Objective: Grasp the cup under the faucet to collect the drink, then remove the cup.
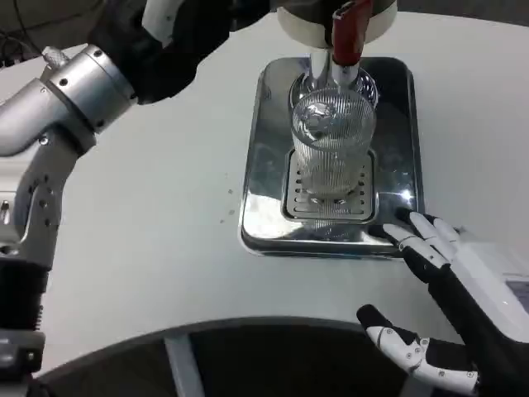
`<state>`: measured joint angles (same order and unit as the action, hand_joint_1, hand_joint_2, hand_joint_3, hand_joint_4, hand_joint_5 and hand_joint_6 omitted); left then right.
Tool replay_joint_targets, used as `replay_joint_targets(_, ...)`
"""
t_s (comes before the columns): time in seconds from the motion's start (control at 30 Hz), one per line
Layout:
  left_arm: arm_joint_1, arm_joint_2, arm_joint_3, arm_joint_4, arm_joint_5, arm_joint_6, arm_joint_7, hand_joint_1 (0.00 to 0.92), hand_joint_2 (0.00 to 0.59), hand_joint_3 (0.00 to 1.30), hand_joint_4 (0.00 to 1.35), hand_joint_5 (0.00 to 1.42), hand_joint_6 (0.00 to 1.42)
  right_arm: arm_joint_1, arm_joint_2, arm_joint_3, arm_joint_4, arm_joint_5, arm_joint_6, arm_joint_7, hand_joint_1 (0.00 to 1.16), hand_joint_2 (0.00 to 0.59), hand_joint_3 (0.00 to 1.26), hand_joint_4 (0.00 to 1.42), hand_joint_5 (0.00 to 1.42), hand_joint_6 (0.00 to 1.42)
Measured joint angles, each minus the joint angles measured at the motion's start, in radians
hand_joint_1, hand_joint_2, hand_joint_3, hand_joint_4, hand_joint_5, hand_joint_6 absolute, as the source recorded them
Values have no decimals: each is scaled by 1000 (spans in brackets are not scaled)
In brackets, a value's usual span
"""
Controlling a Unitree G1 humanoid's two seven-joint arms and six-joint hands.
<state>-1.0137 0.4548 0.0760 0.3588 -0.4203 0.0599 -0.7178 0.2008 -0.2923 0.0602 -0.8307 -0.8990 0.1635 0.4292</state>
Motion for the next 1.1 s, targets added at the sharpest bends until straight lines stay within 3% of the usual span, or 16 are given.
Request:
replay_joint_targets(0.27, -75, -27, -26, 106, 80, -1, -45, 0, 61, 152, 95, 217, 169, 0, 0, -9, -1, 6, -2, 0, 389, 405, 137, 0, 0, 0)
replay_joint_targets(0.57, -82, -42, -51, 116, 135, -10, -61, 0, 61, 187, 122, 234, 176, 6, -1, -20, -1, 18, -4, 0, 389, 405, 137, 0, 0, 0)
replay_joint_targets(1.1, -99, -66, -102, 180, 263, -195, -72, 0, 64, 199, 155, 255, 202, 40, 4, -21, -37, 18, -6, 0, 389, 406, 146, 0, 0, 0)
